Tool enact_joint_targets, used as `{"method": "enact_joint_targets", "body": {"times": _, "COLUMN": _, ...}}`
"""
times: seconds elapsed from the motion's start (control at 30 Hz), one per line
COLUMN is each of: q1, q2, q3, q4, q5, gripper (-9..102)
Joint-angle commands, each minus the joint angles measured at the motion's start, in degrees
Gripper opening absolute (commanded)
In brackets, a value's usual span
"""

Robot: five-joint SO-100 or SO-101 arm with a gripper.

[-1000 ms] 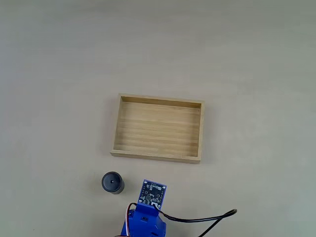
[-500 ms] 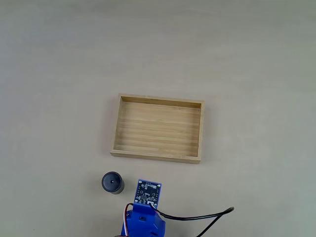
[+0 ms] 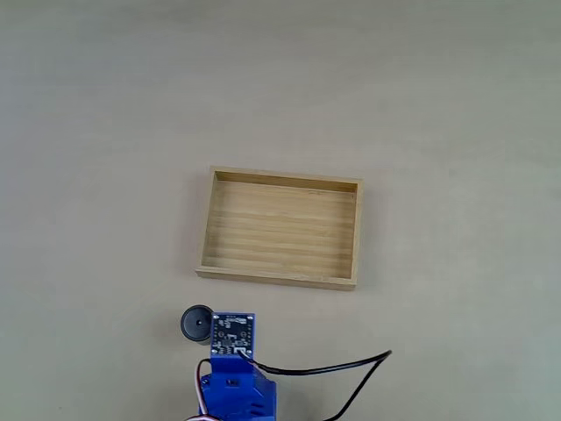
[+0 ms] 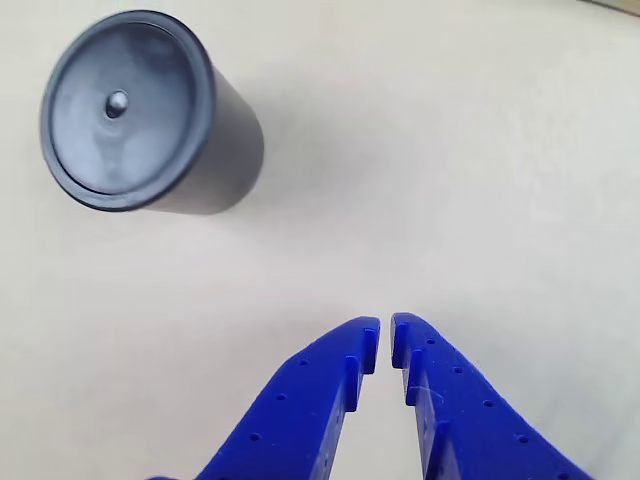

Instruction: Place the black cylinder in the wooden box then return to rest.

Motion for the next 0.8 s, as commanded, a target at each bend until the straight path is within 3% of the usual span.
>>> {"method": "enact_joint_targets", "body": {"times": 0.0, "q1": -2.9, "q2": 3.3, "q3": -9.1, "q4": -1.9, "q5": 0.6, "gripper": 3}}
{"method": "enact_joint_targets", "body": {"times": 0.27, "q1": -5.3, "q2": 10.7, "q3": -17.2, "q4": -1.4, "q5": 0.6, "gripper": 22}}
{"method": "enact_joint_targets", "body": {"times": 0.77, "q1": -4.6, "q2": 21.2, "q3": -22.4, "q4": -3.1, "q5": 6.1, "gripper": 28}}
